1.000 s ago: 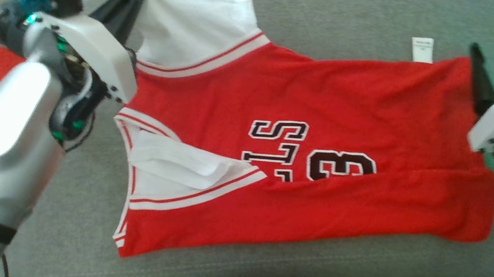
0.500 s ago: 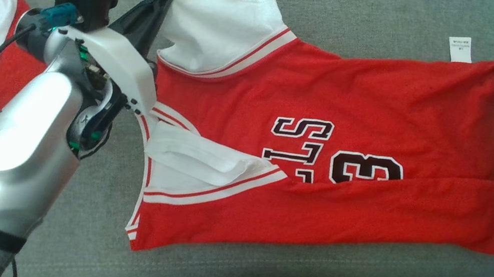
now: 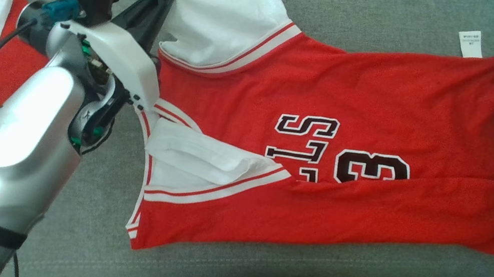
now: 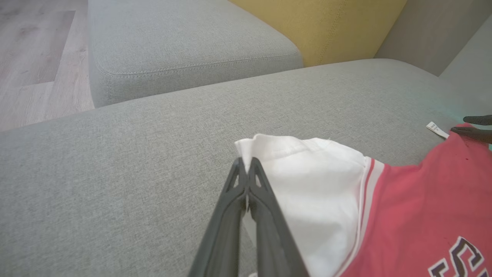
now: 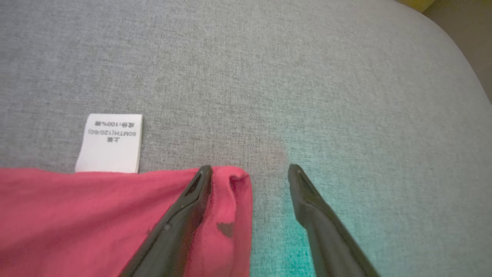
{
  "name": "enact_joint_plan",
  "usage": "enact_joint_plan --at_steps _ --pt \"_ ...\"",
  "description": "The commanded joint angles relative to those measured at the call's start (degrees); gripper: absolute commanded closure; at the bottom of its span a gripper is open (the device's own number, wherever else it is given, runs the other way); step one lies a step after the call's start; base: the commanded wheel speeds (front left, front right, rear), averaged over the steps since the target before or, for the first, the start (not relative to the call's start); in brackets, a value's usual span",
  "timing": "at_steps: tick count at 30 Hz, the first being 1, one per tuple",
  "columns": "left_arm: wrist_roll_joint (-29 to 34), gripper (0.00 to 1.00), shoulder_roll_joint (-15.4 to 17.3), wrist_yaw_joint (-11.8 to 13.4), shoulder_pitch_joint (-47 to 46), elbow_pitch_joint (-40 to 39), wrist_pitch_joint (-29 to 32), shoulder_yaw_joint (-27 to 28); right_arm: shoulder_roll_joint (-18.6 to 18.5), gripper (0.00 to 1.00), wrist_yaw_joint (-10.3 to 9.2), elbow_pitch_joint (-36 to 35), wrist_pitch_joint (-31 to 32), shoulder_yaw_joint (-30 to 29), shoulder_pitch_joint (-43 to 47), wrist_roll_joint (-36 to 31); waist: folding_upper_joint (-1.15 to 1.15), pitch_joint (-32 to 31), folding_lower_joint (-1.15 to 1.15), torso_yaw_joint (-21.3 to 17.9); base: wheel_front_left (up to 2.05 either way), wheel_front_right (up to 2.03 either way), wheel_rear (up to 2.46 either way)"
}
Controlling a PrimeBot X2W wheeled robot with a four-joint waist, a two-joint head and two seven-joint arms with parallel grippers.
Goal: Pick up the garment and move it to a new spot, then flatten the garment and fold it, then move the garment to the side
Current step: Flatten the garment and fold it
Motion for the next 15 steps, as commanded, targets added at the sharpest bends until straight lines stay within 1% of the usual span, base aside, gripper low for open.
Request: enact_joint_plan --at_steps 1,5,6,7,8,15 --pt "0.2 1.0 2.1 0.3 -2.7 -1.8 0.1 1.7 -0.5 0.0 -0.02 -0.4 -0.3 1.0 -0.4 -0.3 0.0 0.2 0.0 0.1 0.0 0.0 0.0" --pt "0.1 1.0 2.2 0.3 -3.1 -1.7 0.1 1.7 0.0 0.0 -0.02 1.6 -0.1 2.3 -0.8 -0.2 0.0 0.5 0.0 0.3 0.0 0.0 0.0" --pt "0.1 1.0 2.2 0.3 -3.2 -1.6 0.0 1.7 0.1 0.14 -0.02 2.0 0.1 2.7 -0.8 0.1 0.0 0.5 0.0 0.3 0.0 0.0 0.0" --pt "0.0 1.0 2.3 0.3 -3.2 -1.6 0.0 1.7 0.3 0.6 -0.02 2.4 0.2 3.1 -0.8 0.4 0.0 0.5 0.0 0.3 0.0 0.0 0.0" --pt "0.0 1.0 2.3 0.4 -3.3 -1.5 0.0 1.7 0.3 1.0 -0.02 2.7 0.2 3.5 -0.9 0.6 0.0 0.5 0.0 0.2 0.0 0.0 0.0" --pt "-0.3 1.0 2.7 0.8 -3.2 -1.0 -0.3 1.8 -0.2 1.0 -0.02 3.9 -1.5 6.1 -0.8 2.1 0.0 -0.2 0.0 -0.3 0.0 0.0 0.0"
